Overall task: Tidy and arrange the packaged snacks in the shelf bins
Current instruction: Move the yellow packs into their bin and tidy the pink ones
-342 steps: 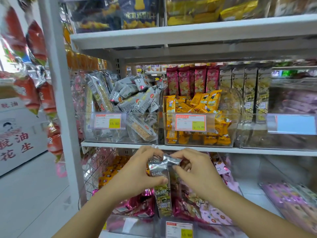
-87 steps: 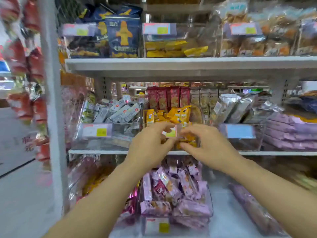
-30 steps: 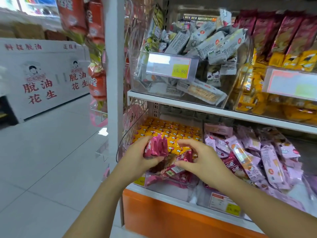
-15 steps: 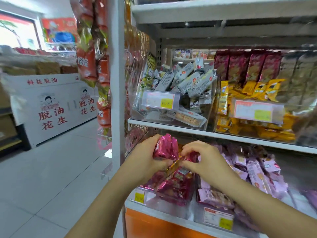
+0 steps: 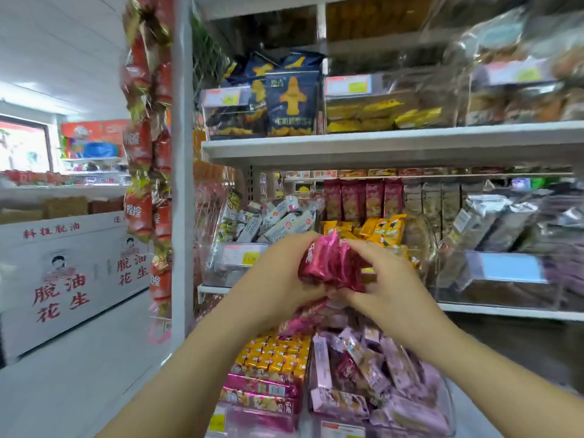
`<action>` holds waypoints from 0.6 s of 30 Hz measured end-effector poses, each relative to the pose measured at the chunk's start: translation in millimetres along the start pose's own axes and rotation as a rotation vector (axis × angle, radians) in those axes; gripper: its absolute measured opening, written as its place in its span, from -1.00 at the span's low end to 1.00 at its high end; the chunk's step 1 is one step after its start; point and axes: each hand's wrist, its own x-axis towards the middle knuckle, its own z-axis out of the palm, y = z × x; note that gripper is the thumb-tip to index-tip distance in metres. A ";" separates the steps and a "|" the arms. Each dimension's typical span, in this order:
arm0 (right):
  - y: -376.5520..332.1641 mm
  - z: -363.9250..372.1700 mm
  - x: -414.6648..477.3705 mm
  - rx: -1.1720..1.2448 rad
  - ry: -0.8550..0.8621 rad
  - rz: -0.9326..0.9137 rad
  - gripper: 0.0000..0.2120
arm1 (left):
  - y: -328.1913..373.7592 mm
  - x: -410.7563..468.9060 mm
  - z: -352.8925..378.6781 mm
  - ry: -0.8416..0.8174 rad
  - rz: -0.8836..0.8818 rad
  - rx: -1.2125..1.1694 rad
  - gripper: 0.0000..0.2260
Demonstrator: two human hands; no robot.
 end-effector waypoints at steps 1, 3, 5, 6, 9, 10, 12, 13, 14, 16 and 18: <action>-3.0 -11.1 0.3 -0.036 0.038 -0.020 -0.41 | 9.0 6.5 -2.0 0.002 0.023 0.004 -0.68; -9.7 -34.1 2.4 -0.100 0.111 -0.057 -0.49 | 26.2 20.6 -5.5 0.012 0.074 0.042 -0.65; -15.6 -54.7 5.8 -0.154 0.177 -0.088 -0.60 | 41.4 35.1 -8.0 0.032 0.126 0.069 -0.58; -17.0 -63.8 8.1 -0.180 0.207 -0.098 -0.65 | 49.1 41.4 -9.3 0.043 0.143 0.066 -0.53; -17.5 -87.1 15.7 -0.225 0.289 -0.122 -0.66 | 66.4 58.7 -10.3 0.064 0.190 0.020 -0.42; -16.7 -93.1 17.7 -0.235 0.313 -0.135 -0.65 | 70.2 64.3 -9.4 0.068 0.200 0.014 -0.40; -13.0 -101.1 20.7 -0.262 0.344 -0.142 -0.61 | 74.1 75.9 -5.9 0.065 0.215 0.020 -0.36; -10.1 -103.4 22.5 -0.273 0.358 -0.140 -0.60 | 74.1 82.0 -3.4 0.065 0.230 0.021 -0.36; -6.7 -105.0 24.3 -0.283 0.372 -0.138 -0.59 | 73.7 87.6 -1.1 0.065 0.247 0.020 -0.35; 1.7 -106.9 28.6 -0.290 0.394 -0.144 -0.57 | 69.4 98.8 3.6 0.057 0.264 0.006 -0.34; 11.2 -106.9 34.3 -0.300 0.399 -0.144 -0.57 | 61.9 110.3 8.3 0.055 0.264 -0.009 -0.34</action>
